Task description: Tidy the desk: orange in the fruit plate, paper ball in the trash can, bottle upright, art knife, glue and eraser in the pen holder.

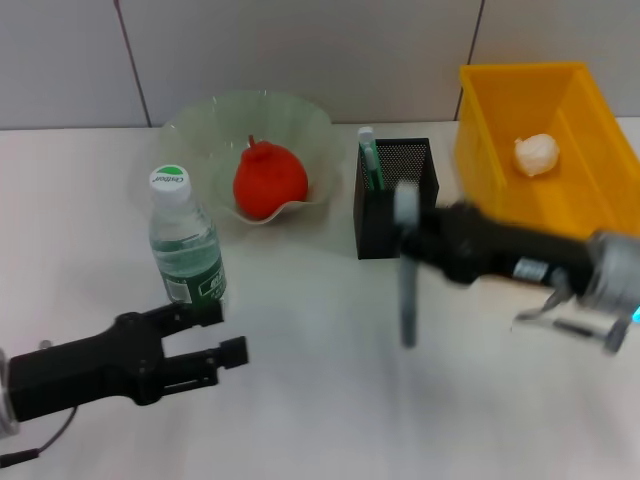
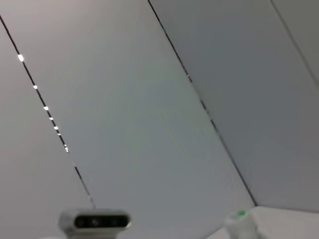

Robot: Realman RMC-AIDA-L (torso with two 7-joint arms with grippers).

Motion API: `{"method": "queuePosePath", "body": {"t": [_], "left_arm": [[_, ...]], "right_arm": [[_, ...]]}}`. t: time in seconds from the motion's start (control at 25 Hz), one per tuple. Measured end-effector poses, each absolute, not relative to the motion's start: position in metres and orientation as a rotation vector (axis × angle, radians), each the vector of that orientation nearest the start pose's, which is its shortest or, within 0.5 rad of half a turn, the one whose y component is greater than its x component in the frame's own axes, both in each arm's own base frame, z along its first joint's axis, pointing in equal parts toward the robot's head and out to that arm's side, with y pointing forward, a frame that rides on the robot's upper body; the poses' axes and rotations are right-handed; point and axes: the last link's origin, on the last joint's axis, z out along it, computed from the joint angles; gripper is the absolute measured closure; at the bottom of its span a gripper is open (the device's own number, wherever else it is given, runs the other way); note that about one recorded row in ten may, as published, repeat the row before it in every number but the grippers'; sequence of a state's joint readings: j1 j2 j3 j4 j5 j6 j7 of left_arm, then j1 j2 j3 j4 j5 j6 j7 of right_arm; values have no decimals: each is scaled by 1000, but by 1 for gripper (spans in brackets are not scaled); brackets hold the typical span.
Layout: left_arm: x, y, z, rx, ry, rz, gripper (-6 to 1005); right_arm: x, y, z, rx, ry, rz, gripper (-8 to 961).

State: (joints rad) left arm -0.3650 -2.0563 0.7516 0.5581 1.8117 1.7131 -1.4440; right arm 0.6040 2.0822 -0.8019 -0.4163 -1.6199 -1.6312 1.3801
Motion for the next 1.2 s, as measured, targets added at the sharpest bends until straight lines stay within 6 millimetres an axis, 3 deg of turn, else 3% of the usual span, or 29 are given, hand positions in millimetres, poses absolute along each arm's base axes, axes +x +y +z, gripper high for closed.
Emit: {"method": "queuePosePath", "body": {"t": [0.32, 0.48, 0.72, 0.96, 1.2], "left_arm": [[-301, 261, 6, -2598, -878, -1011, 167], [-303, 256, 4, -2590, -851, -1009, 167], [-304, 256, 3, -2585, -853, -1007, 167], [-304, 257, 3, -2580, -852, -1005, 167], [-302, 261, 3, -2577, -853, -1007, 167]], "right_arm": [[180, 361, 47, -2626, 412, 1111, 814], [157, 386, 64, -2569, 306, 994, 814], [154, 410, 60, -2540, 304, 851, 815], [162, 428, 40, -2482, 341, 787, 815], [155, 450, 18, -2442, 455, 666, 816]]}}
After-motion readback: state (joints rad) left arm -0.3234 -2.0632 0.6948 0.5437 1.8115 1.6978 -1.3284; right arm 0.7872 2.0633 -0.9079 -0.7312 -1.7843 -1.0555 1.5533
